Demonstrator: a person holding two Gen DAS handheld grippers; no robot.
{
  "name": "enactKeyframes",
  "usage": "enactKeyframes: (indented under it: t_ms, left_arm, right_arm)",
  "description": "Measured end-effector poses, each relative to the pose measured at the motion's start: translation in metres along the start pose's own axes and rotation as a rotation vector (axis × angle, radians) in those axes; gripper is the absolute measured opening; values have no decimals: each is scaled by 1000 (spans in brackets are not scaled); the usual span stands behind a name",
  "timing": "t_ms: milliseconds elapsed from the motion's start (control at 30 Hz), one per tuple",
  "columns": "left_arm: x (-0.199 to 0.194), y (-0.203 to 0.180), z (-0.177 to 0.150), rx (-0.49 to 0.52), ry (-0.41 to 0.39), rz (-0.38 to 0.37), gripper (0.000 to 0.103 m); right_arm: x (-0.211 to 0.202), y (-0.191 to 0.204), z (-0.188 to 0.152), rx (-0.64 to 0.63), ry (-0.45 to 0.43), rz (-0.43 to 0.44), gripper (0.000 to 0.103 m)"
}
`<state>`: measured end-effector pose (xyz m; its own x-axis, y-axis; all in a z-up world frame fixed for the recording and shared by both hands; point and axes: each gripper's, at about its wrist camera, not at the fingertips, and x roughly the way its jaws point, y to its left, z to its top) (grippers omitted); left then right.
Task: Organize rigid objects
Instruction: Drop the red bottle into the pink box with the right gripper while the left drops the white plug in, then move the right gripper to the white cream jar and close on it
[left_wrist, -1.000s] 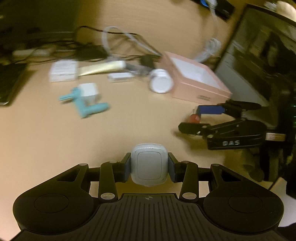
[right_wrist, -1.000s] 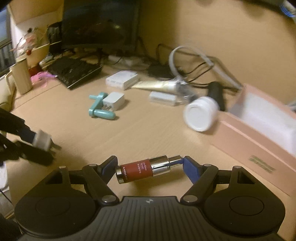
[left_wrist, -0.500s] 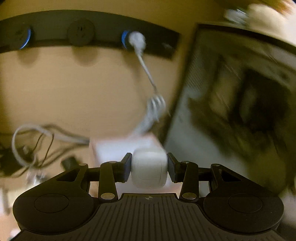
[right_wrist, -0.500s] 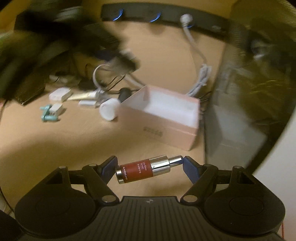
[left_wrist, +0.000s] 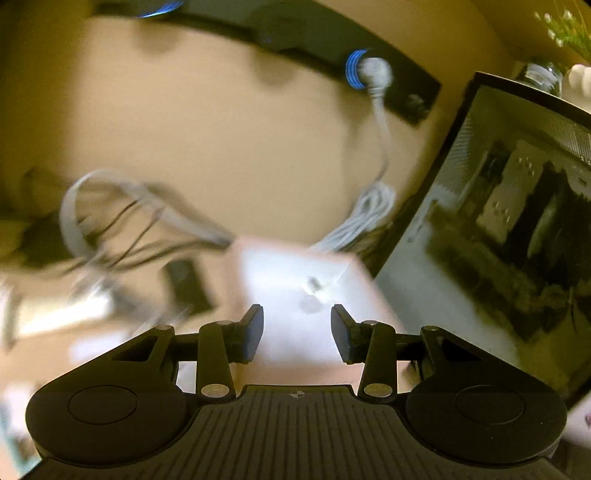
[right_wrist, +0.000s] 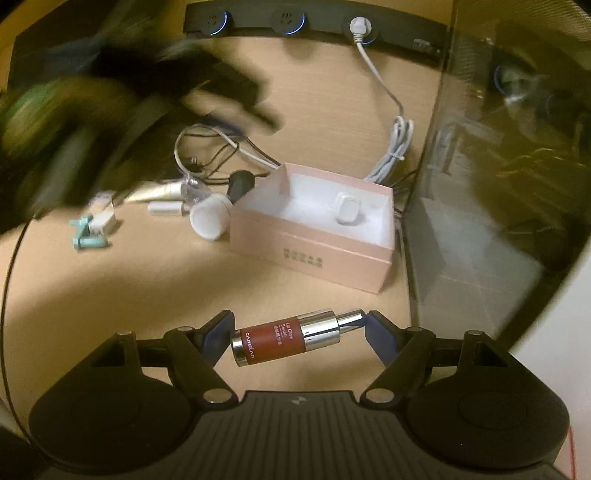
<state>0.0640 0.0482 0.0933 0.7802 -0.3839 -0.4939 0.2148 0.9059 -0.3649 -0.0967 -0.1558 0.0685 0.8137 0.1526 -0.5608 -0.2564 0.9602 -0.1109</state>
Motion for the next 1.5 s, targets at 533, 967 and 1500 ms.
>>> enactKeyframes:
  t_ms: [533,967,1500]
  left_arm:
    - [-120,147,-77,-82,123,336,44]
    - [-117,150,-75,-77,141,275,44]
    - [-134,156,-87,-142,143,260,44]
  right_arm:
    - [110,-37,102,358,-76,-156,85]
    - [121,109,59,-116,-73,-78,85]
    - [226,163,116,-329,14,-102,81]
